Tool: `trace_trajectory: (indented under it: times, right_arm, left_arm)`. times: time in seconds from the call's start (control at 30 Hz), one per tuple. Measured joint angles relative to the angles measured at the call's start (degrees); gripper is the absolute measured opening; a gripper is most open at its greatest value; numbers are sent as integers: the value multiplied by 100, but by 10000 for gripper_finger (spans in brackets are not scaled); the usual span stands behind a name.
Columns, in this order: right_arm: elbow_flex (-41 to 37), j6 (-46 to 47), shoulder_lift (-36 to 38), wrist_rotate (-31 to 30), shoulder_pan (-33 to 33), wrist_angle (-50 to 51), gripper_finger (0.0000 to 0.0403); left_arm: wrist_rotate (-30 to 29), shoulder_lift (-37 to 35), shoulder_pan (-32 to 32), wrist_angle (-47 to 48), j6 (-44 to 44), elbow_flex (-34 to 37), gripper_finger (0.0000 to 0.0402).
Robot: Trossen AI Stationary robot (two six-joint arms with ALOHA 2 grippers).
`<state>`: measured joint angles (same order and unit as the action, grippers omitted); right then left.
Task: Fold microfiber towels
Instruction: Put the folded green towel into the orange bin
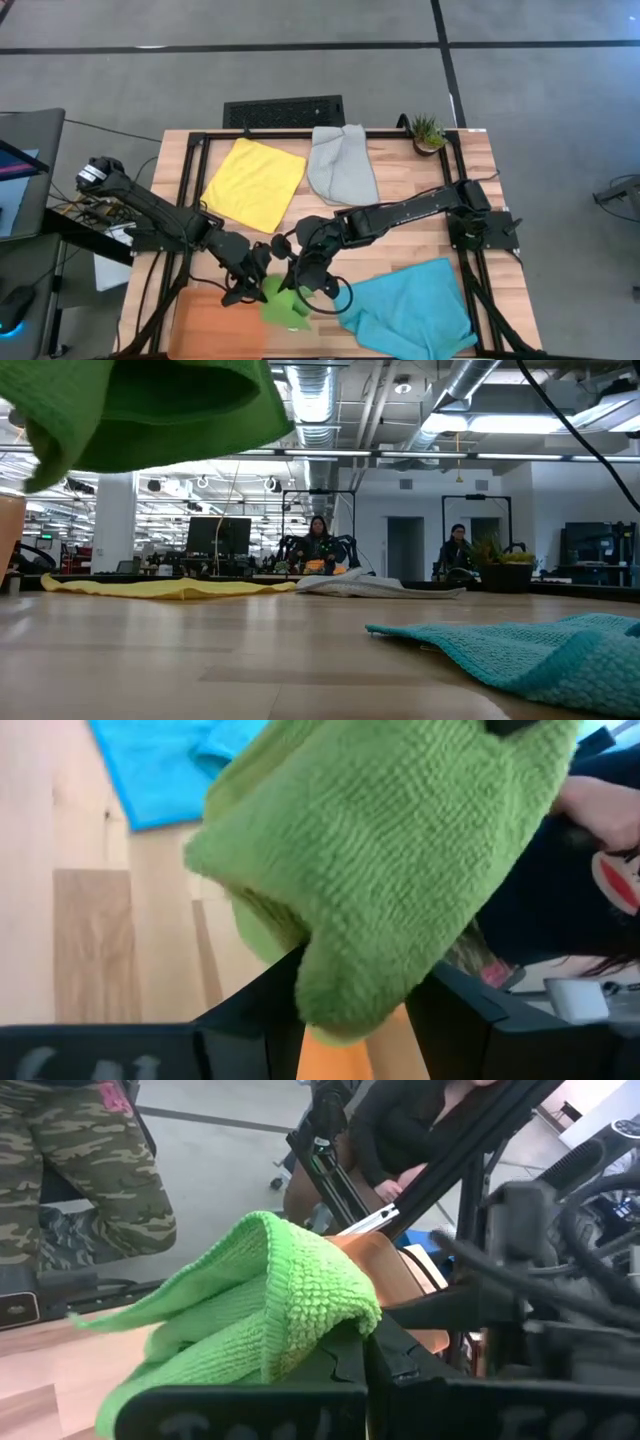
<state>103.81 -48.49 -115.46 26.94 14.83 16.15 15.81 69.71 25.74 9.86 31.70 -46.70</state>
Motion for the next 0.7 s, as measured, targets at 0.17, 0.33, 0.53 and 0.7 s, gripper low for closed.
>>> trace_trajectory:
  times: [0.17,0.33,0.53,0.7]
  right_arm:
    - [0,2,0,2,2,8,1]
    - [0,2,0,2,2,10,1]
    - [0,2,0,-8,2,12,1]
    - [0,127,0,-401,4,10,11]
  left_arm:
    - [3,-29,15,-174,-478,-2,110]
    - [13,-42,17,-478,-870,-6,27]
    - [10,-42,17,-537,-902,-6,4]
    - [3,-42,17,-528,-902,-6,2]
